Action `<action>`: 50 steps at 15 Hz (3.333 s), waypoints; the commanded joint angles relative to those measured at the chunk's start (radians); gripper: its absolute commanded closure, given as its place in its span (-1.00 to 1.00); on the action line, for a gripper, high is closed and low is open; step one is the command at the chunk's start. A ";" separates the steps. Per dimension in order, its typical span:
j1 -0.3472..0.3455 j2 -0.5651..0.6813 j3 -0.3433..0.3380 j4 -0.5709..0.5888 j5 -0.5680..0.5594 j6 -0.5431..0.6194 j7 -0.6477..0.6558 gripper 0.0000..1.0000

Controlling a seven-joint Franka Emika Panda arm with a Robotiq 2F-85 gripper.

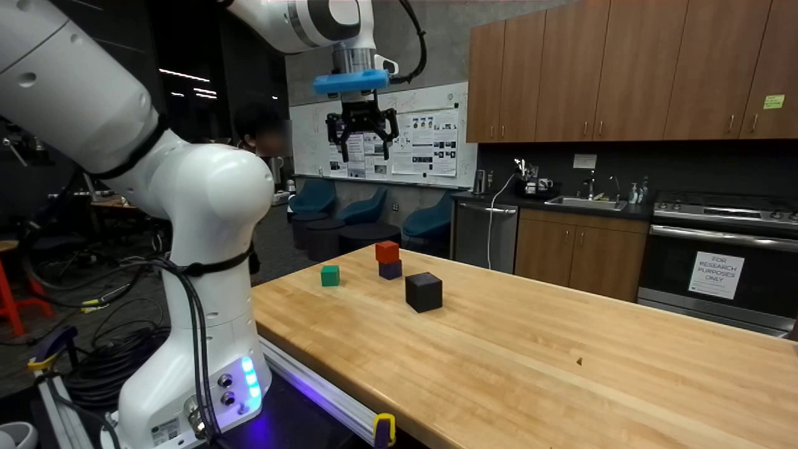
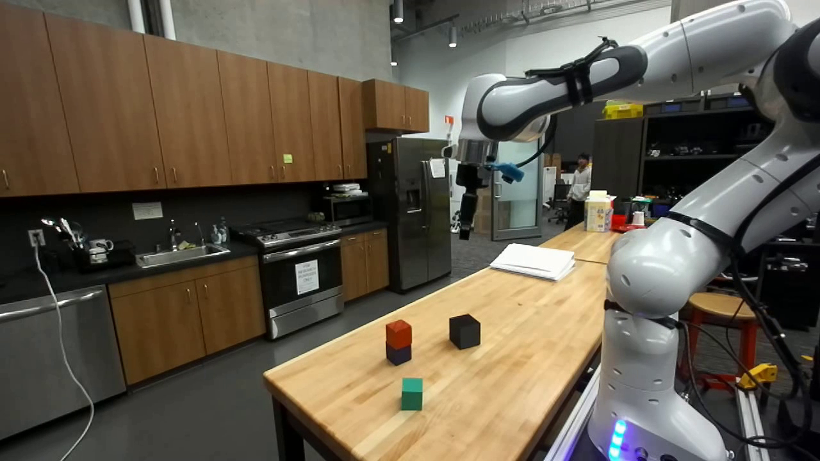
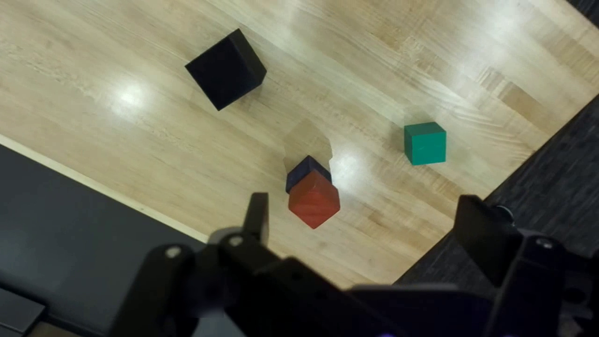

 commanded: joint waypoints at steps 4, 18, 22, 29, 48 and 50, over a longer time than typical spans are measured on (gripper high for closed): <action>0.085 -0.069 0.047 -0.136 0.064 0.025 -0.031 -1.00; 0.261 0.092 0.215 -0.179 0.139 0.174 0.016 -1.00; 0.278 0.181 0.244 -0.181 0.142 0.270 0.035 -1.00; 0.254 0.365 0.308 -0.179 0.130 0.468 0.171 -1.00; 0.081 0.721 0.345 -0.159 -0.061 0.845 0.396 -1.00; 0.062 0.744 0.342 -0.157 -0.117 0.859 0.425 -1.00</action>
